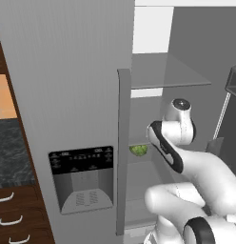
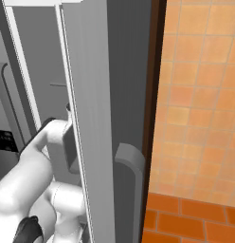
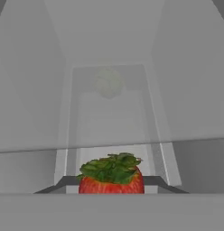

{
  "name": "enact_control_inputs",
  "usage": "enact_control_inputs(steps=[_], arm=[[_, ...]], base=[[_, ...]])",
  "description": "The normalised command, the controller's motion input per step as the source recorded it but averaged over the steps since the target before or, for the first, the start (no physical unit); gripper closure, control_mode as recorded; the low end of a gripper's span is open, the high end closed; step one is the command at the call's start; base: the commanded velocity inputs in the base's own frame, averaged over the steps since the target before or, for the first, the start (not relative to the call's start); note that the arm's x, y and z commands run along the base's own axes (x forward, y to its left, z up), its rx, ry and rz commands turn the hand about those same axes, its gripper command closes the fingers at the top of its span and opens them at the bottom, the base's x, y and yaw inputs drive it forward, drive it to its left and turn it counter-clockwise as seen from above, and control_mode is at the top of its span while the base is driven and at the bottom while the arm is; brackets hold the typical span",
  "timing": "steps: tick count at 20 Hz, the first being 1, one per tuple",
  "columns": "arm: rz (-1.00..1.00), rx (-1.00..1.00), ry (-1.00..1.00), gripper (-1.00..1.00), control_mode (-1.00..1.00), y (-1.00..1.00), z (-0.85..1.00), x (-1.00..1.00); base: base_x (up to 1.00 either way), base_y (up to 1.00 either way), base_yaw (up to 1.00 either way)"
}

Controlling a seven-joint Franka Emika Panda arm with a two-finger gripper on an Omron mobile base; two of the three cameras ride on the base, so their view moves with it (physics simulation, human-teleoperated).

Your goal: Take the strawberry from the fridge and place it on top of the pancake, located on the dining counter.

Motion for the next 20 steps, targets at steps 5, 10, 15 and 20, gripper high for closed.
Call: enact_control_inputs(steps=[5,10,15,20], arm=[[0.00,0.03,0.01,1.00,-1.00,0.00,0.34,-0.71],[0.00,0.02,0.05,1.00,-1.00,0.00,0.48,-0.58],[0.00,0.00,0.04,1.00,-1.00,0.00,0.54,-0.52],[0.00,0.00,0.07,1.00,-1.00,0.06,0.51,-0.29]], base=[[0.00,0.00,0.00],[0.00,0.00,0.00],[0.00,0.00,0.00],[0.00,0.00,0.00]])
